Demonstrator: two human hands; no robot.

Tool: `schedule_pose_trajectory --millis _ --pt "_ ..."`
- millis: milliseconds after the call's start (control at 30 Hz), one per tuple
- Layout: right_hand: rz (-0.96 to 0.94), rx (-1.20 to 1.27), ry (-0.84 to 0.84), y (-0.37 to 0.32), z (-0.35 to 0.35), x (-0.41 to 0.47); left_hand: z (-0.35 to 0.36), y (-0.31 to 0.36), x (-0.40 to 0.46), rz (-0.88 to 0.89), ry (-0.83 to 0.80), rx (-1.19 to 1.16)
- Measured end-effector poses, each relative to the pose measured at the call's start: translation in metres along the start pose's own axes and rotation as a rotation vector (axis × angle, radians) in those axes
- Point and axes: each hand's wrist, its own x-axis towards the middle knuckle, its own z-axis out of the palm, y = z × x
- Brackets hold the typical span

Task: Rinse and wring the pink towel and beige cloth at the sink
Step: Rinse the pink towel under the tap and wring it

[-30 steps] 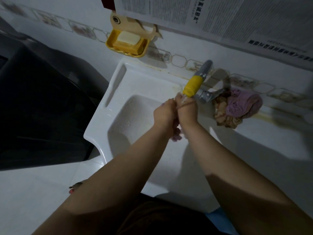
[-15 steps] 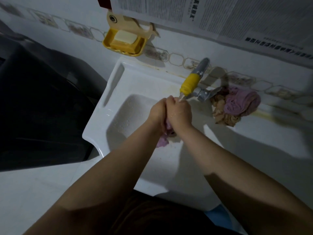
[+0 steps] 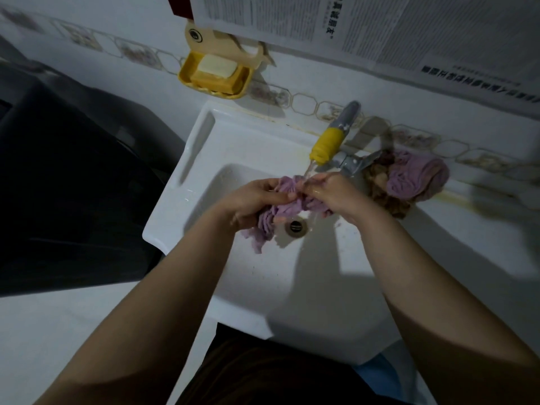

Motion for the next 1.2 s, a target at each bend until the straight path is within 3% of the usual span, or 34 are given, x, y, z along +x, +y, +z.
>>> schedule_pose_trajectory --millis 167,267,333,400,467,567,633,733,800,867,1000,1100,1200 --pt "0.052 0.393 0.054 0.0 -0.017 -0.003 -0.019 -0.009 -0.005 0.047 0.128 0.036" --pt "0.021 0.409 0.2 -0.011 -0.006 -0.005 -0.012 -0.018 0.011 0.069 0.467 0.083" --pt "-0.057 0.283 0.246 -0.017 0.021 -0.013 0.002 -0.019 0.021 0.016 0.617 -0.06" --pt "-0.165 0.073 0.223 -0.013 0.055 -0.027 0.018 -0.018 0.029 -0.047 0.583 -0.274" --pt "-0.147 -0.091 0.316 -0.013 0.068 -0.027 0.034 -0.017 0.037 -0.045 0.537 -0.425" --pt "0.032 -0.047 0.442 -0.017 0.047 0.003 0.052 -0.021 0.045 -0.127 0.634 -0.323" --pt "0.0 0.018 0.434 -0.018 0.049 0.006 0.053 -0.02 0.044 -0.046 0.714 -0.132" --pt "-0.071 -0.121 0.47 -0.01 0.075 -0.016 0.04 -0.017 0.04 0.046 0.673 -0.293" --pt "-0.042 -0.203 0.481 -0.006 0.067 -0.01 0.043 -0.019 0.034 -0.041 0.587 -0.369" --pt "0.037 -0.002 0.396 -0.009 0.041 0.007 0.047 -0.022 0.025 -0.095 0.442 -0.248" --pt "0.168 0.487 0.245 -0.005 -0.002 0.012 0.02 -0.019 0.0 0.01 0.222 0.137" --pt "0.109 0.763 0.19 0.002 -0.026 0.002 -0.005 -0.02 -0.012 -0.042 0.277 0.458" --pt "-0.022 0.849 0.158 0.008 -0.044 -0.009 -0.022 -0.025 -0.018 -0.033 0.445 0.572"
